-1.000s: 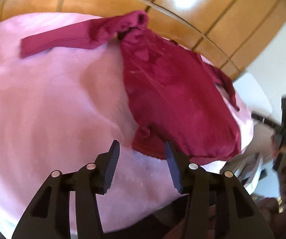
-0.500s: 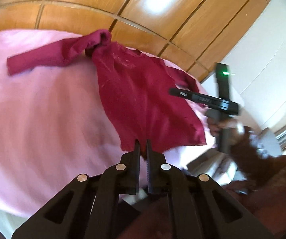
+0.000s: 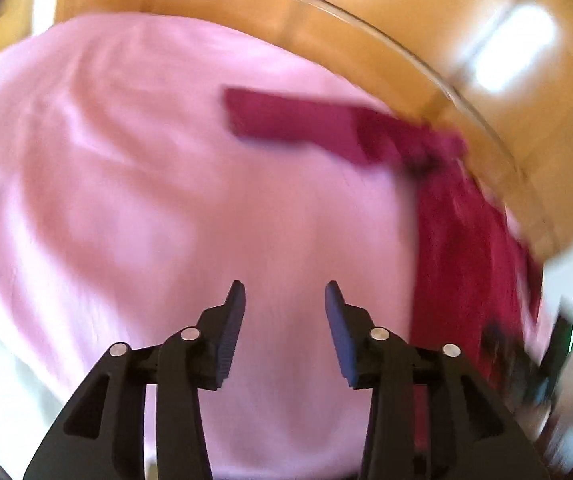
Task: Fold small clothes
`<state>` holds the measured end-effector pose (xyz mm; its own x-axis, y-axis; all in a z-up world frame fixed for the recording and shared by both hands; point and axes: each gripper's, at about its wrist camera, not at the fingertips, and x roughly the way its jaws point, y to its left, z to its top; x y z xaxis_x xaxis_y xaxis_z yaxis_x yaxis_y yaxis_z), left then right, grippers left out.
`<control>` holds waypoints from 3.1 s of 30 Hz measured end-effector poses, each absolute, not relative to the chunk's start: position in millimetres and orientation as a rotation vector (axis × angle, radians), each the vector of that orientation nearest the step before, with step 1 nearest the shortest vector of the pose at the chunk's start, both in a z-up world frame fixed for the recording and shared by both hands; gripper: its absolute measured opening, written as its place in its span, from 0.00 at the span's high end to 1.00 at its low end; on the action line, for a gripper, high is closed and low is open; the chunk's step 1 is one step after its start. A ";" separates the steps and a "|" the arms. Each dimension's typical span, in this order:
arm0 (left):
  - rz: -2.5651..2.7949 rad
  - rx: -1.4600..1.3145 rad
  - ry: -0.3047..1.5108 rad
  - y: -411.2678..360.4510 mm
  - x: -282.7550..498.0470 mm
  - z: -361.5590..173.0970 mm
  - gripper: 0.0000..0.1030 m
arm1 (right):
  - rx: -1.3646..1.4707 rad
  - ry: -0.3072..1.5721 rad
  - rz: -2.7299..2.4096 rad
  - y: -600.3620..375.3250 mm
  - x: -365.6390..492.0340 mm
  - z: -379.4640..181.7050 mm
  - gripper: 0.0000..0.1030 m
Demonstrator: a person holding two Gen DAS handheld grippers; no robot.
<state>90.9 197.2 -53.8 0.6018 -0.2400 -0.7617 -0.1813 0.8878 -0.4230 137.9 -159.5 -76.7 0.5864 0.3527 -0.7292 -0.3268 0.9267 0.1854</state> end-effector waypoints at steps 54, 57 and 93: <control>0.515 -0.253 0.834 313.1 219.6 -25.2 0.98 | -0.064 0.883 0.338 -140.9 146.6 -77.4 0.05; 0.507 -0.135 0.851 288.7 236.0 -27.3 0.83 | -0.068 0.882 0.336 -140.5 146.3 -77.1 0.05; -0.343 0.079 0.929 -67.3 150.4 -74.3 0.80 | 0.170 0.769 -0.460 -491.8 174.4 -37.4 0.92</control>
<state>150.4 -67.3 -74.3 0.5487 -0.2557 -0.7959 0.3232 0.9429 -0.0801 174.4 -491.8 -37.4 0.6256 -0.3382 -0.7030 0.4599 0.8878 -0.0177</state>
